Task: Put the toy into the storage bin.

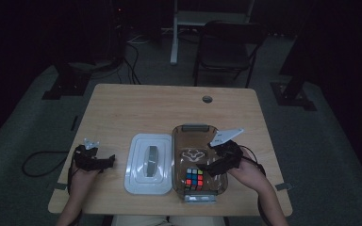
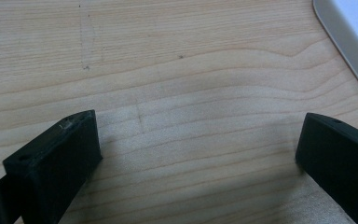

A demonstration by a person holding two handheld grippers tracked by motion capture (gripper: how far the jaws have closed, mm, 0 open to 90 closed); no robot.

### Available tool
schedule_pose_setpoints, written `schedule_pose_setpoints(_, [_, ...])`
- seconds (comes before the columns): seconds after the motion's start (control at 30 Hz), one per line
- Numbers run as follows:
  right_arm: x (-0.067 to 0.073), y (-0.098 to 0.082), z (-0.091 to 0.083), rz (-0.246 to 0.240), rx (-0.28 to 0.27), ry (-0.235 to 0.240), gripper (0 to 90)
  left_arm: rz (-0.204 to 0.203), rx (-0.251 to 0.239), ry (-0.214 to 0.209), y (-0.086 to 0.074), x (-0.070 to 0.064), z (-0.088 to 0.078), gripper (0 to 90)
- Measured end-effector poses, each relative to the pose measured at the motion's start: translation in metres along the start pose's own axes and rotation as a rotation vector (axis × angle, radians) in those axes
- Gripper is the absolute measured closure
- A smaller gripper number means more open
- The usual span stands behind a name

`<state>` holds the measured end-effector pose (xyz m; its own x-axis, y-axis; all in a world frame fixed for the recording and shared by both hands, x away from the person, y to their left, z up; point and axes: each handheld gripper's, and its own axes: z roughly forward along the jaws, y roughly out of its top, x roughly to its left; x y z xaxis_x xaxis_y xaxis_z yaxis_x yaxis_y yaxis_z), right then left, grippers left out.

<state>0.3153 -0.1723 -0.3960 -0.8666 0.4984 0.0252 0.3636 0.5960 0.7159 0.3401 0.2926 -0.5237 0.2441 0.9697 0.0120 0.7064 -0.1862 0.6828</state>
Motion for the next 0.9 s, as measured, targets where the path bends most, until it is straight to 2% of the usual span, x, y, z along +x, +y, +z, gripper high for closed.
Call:
schedule_pose_setpoints(0.07, [-0.002, -0.004, -0.005, 0.007, -0.067, -0.06, 11.3, 0.0, 0.001, 0.0, 0.0, 0.0, 0.0, 0.5])
schedule_pose_setpoints(0.17, [-0.007, -0.012, -0.015, 0.044, -0.178, -0.116, 11.3, 0.0, 0.001, 0.0, 0.0, 0.0, 0.0, 0.5])
schedule_pose_setpoints(0.27, [-0.013, -0.02, -0.026, 0.09, -0.246, -0.156, 11.3, 0.0, 0.001, 0.0, 0.0, 0.0, 0.0, 0.5])
schedule_pose_setpoints(0.3, [-0.014, -0.023, -0.028, 0.096, -0.267, -0.187, 11.3, 0.0, 0.001, 0.0, 0.0, 0.0, 0.0, 0.5])
schedule_pose_setpoints(0.37, [-0.018, -0.028, -0.034, 0.123, -0.285, -0.196, 11.3, 0.0, 0.001, 0.0, 0.0, 0.0, 0.0, 0.5])
schedule_pose_setpoints(0.4, [-0.019, -0.032, -0.036, 0.131, -0.304, -0.222, 11.3, 0.0, 0.001, 0.0, 0.0, 0.0, 0.0, 0.5])
schedule_pose_setpoints(0.47, [-0.023, -0.036, -0.039, 0.149, -0.305, -0.221, 11.3, 0.0, 0.001, 0.0, 0.0, 0.0, 0.0, 0.5])
schedule_pose_setpoints(0.7, [-0.032, -0.061, -0.041, 0.181, -0.345, -0.339, 11.3, 0.007, -0.001, -0.007, 0.0, -0.001, 0.0, 0.5])
schedule_pose_setpoints(0.83, [-0.036, -0.073, -0.041, 0.226, -0.362, -0.376, 11.4, 0.008, 0.001, -0.008, 0.0, -0.001, 0.0, 0.5])
schedule_pose_setpoints(0.9, [-0.039, -0.083, -0.038, 0.252, -0.346, -0.408, 11.4, 0.002, 0.001, -0.004, 0.0, -0.001, 0.0, 0.6])
